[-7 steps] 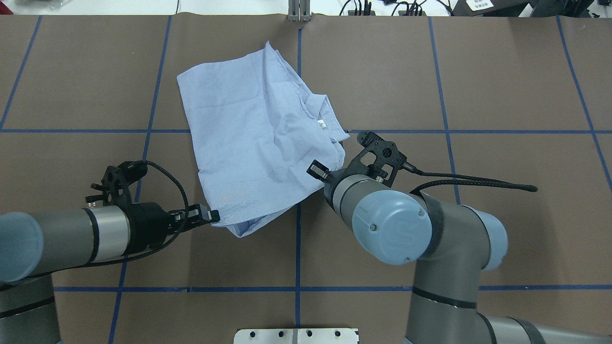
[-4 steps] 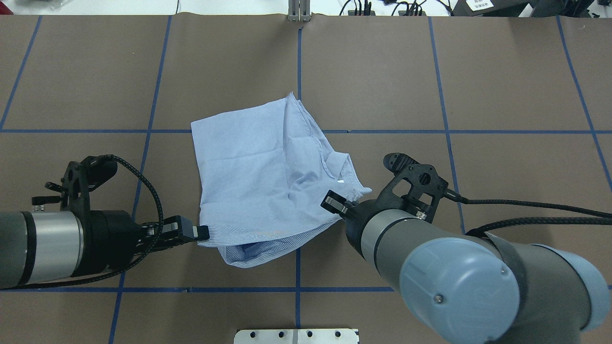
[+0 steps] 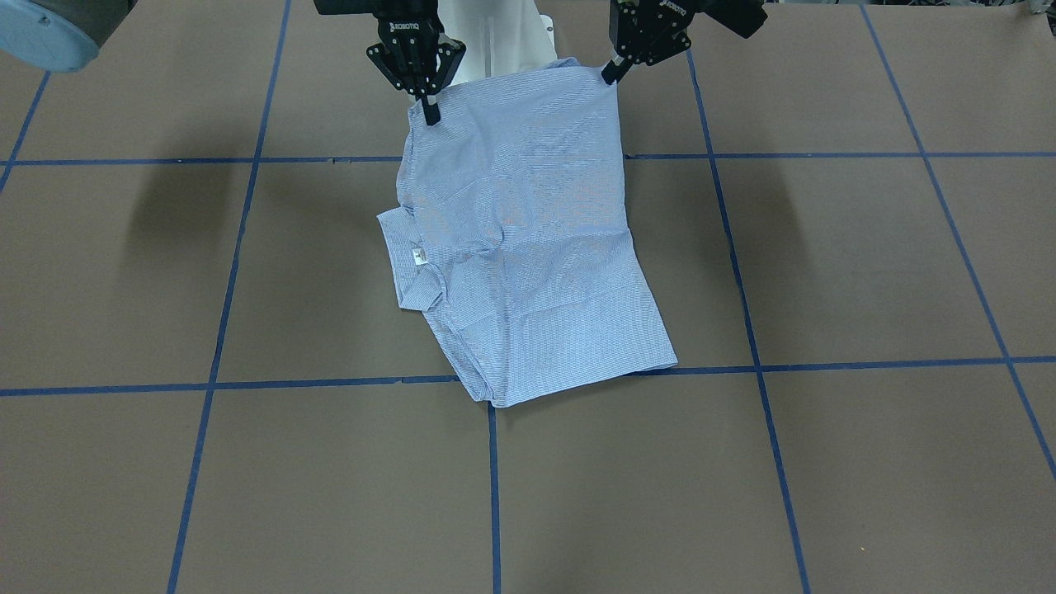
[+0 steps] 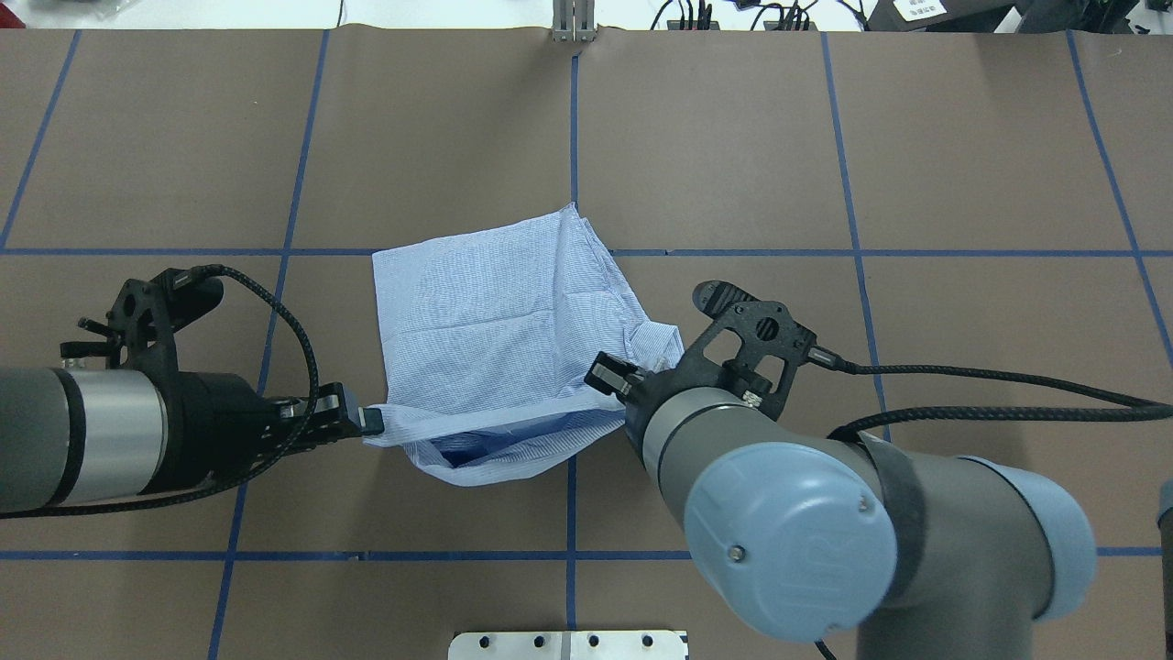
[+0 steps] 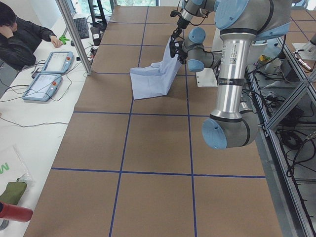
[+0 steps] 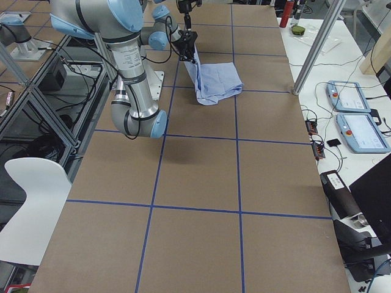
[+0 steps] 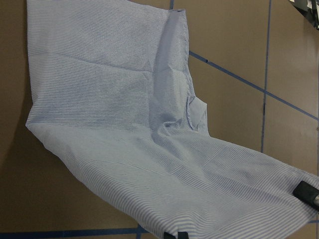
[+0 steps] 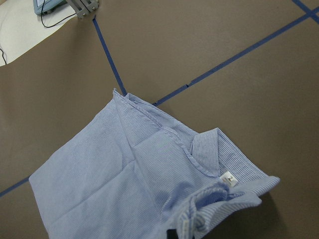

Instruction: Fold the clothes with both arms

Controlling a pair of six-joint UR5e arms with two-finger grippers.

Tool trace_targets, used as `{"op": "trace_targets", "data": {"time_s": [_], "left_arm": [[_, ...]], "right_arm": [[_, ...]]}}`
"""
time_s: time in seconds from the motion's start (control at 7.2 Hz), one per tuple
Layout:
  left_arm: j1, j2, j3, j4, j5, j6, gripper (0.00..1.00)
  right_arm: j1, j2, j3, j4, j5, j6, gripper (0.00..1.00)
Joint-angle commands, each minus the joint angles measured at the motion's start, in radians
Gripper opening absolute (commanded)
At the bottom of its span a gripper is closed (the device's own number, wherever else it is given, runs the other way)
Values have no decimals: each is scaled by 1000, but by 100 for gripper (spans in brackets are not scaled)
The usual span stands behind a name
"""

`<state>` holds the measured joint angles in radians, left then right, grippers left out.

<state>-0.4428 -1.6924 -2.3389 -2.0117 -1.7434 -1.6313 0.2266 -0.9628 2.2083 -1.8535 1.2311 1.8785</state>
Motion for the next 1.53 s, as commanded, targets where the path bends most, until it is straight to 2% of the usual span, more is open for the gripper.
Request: {"op": "trace_targets", "data": {"time_s": [0.0, 0.28, 0.42, 0.69, 0.83, 1.11, 1.39], "left_arm": [[-77, -99, 141, 8, 4, 46, 0], [-132, -170, 272, 4, 21, 103, 0], [-170, -190, 321, 1, 22, 154, 0], [-235, -245, 479, -12, 22, 206, 0], [-253, -285, 563, -12, 25, 215, 0], [-270, -340, 709, -54, 74, 251, 0], [-281, -365, 773, -56, 97, 252, 0]], "right_arm": [[64, 41, -169, 168, -7, -51, 0], [138, 155, -380, 244, -5, -120, 0], [178, 233, -535, 304, 4, -140, 0], [221, 336, -843, 507, 17, -150, 0], [244, 360, -910, 536, 49, -154, 0], [250, 358, -944, 537, 54, -171, 0], [252, 357, -979, 536, 53, -179, 0]]}}
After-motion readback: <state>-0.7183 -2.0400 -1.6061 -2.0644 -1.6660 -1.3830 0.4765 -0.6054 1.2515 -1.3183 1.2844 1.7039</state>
